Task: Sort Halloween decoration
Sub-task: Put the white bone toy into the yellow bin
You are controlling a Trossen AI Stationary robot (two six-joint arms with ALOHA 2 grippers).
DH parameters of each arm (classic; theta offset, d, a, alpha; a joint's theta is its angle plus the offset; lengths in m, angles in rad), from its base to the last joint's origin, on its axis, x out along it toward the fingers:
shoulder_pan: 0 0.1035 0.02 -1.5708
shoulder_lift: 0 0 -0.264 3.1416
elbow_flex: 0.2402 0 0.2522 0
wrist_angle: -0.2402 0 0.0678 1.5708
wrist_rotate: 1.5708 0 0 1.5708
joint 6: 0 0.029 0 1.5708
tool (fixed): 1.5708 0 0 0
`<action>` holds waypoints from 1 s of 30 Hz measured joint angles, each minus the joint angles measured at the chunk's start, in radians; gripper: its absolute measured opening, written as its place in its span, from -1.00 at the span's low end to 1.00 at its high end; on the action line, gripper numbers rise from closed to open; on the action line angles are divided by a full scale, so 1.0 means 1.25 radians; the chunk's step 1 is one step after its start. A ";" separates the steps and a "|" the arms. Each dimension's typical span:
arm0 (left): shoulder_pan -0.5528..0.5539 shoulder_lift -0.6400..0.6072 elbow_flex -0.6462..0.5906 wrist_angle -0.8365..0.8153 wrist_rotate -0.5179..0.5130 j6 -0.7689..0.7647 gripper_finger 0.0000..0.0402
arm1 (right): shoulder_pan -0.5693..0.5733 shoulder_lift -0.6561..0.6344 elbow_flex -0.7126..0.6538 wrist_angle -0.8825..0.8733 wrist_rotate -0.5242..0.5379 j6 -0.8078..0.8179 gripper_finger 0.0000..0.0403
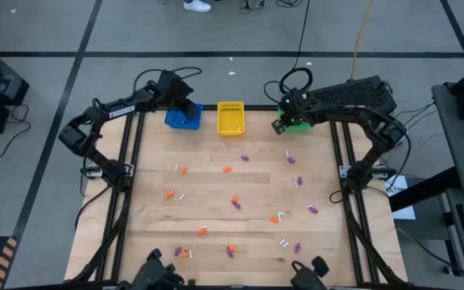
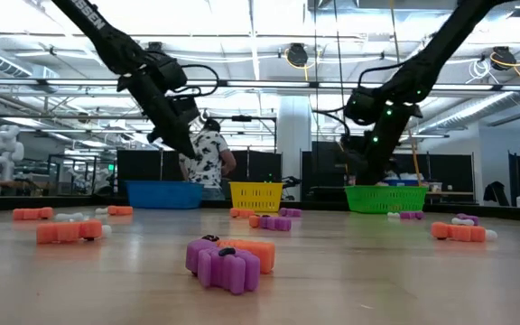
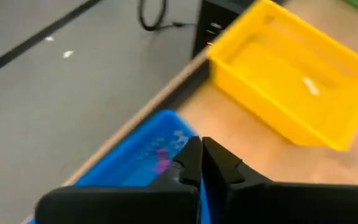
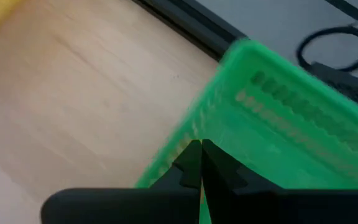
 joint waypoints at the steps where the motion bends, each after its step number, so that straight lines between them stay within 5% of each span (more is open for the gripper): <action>1: -0.013 0.000 0.000 0.003 0.004 0.002 -0.99 | 0.000 0.008 0.011 0.002 -0.016 -0.004 -1.00; 9: -0.135 0.027 0.002 0.017 -0.028 -0.001 -0.99 | 0.000 0.035 0.066 0.003 -0.039 -0.006 -1.00; 21: -0.164 0.072 0.002 0.083 -0.035 -0.021 -0.99 | 0.001 0.002 0.073 -0.011 -0.077 -0.031 -1.00; 30: -0.249 0.065 -0.101 0.418 -0.005 -0.084 -0.99 | 0.069 -0.183 0.061 -0.102 -0.074 -0.066 -1.00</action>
